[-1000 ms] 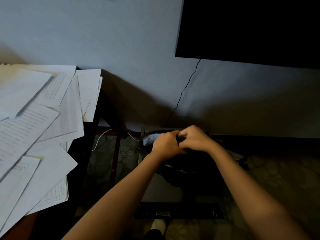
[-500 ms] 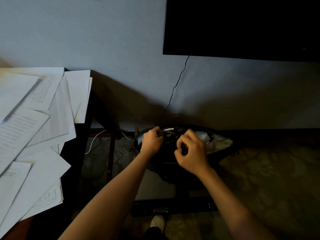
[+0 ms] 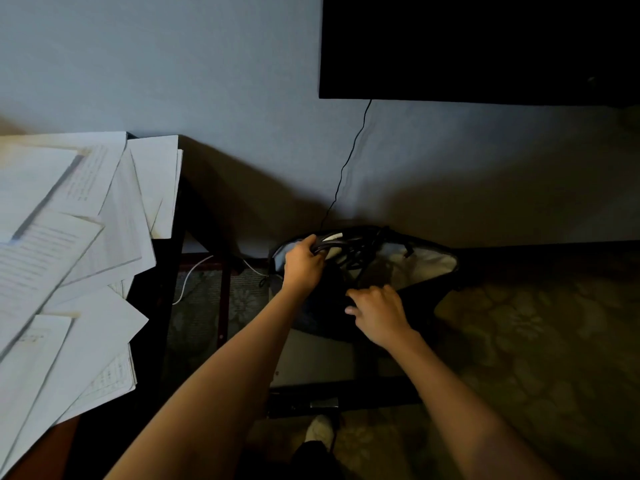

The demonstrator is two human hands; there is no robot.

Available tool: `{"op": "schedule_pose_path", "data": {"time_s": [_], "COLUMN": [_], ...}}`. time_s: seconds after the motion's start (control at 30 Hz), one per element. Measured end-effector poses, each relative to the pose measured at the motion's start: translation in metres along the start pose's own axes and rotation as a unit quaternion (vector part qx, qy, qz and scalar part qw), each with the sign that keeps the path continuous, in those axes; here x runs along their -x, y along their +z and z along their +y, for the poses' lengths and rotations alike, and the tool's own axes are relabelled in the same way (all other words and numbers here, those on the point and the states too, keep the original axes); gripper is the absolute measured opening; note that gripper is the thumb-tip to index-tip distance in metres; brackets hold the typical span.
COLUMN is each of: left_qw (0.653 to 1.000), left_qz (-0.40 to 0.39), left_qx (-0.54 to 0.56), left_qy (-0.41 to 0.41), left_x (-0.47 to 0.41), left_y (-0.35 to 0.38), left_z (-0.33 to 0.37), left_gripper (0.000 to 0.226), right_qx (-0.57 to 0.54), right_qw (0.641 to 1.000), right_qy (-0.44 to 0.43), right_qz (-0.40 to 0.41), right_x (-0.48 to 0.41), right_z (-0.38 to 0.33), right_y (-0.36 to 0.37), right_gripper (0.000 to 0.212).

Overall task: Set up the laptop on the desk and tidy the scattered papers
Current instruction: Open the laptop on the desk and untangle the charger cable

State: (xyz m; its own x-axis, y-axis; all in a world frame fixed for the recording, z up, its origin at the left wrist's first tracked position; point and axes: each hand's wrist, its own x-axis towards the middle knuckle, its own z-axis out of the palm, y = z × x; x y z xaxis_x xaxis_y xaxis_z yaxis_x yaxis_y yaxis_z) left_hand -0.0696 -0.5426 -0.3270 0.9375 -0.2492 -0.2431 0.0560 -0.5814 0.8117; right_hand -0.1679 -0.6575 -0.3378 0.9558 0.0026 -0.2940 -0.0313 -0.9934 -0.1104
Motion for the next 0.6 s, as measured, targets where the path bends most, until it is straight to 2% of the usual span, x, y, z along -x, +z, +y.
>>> {"op": "schedule_pose_path", "data": {"time_s": [0.1, 0.2, 0.3, 0.4, 0.6], "left_qw": [0.996, 0.985, 0.976, 0.968, 0.948], "left_qz": [0.049, 0.095, 0.116, 0.128, 0.156], "left_qx": [0.068, 0.141, 0.181, 0.212, 0.267], "left_qy": [-0.006, -0.021, -0.028, -0.039, -0.072], "left_x": [-0.002, -0.004, -0.007, -0.009, -0.009], "left_y": [-0.007, -0.014, -0.020, -0.027, -0.037], "left_z": [0.012, 0.026, 0.036, 0.037, 0.028], "left_gripper": [0.011, 0.020, 0.028, 0.038, 0.015], "right_qx": [0.013, 0.037, 0.029, 0.010, 0.060], "right_qw": [1.000, 0.999, 0.997, 0.996, 0.994], "right_qy": [-0.006, -0.012, -0.007, 0.004, 0.040], "right_qz": [-0.010, -0.036, -0.066, -0.089, -0.086], "right_x": [-0.001, -0.005, -0.010, -0.020, -0.056], "right_z": [0.003, 0.006, 0.003, 0.001, -0.001], "right_y": [-0.009, -0.015, -0.009, -0.001, -0.005], "right_gripper": [0.037, 0.029, 0.023, 0.025, 0.037]}}
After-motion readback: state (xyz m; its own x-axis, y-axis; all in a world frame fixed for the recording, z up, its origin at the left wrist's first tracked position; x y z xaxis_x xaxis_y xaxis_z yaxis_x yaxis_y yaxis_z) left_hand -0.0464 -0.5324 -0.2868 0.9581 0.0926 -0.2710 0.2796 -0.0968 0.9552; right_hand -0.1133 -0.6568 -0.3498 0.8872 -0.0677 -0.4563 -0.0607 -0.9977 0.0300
